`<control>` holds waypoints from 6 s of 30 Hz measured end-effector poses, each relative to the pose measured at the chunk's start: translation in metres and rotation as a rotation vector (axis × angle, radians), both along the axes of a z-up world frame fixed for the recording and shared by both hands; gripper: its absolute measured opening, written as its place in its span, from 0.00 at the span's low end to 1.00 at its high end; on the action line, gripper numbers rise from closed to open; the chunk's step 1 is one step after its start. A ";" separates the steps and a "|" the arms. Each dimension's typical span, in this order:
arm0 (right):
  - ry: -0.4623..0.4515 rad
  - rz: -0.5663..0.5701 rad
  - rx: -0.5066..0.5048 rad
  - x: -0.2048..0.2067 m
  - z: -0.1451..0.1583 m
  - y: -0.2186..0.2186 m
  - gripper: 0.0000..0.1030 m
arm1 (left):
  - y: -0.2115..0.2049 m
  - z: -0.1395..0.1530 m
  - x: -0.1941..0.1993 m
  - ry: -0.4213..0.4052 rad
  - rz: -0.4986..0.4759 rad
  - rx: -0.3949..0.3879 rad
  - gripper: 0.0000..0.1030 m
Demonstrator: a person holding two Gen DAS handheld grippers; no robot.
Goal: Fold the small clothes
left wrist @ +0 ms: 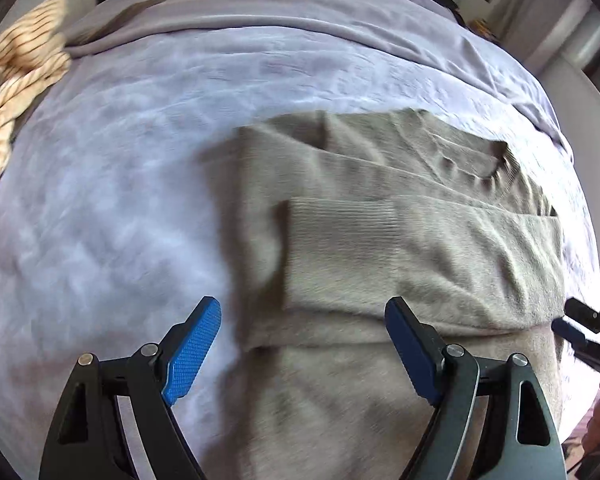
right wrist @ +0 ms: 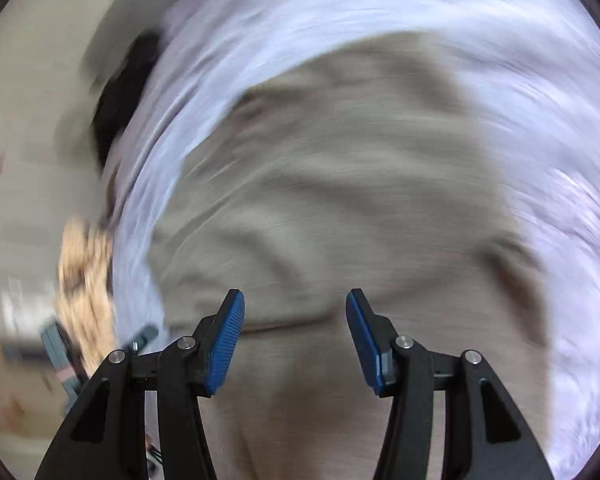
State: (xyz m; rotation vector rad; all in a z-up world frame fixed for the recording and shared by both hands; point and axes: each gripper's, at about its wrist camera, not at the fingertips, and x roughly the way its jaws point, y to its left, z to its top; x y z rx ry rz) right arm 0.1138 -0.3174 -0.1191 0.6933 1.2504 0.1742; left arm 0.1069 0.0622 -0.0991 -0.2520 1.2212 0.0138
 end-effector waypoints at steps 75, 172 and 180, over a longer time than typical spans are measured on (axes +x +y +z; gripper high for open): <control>-0.028 0.091 -0.125 0.092 -0.025 -0.089 0.65 | 0.058 -0.043 0.090 0.076 -0.002 -0.141 0.83; 0.083 0.437 -0.056 -0.078 0.004 -0.028 0.66 | -0.089 0.024 -0.146 0.245 -0.016 0.074 0.70; 0.072 0.376 -0.057 -0.116 -0.003 -0.031 0.66 | -0.081 0.014 -0.177 0.241 -0.064 0.058 0.70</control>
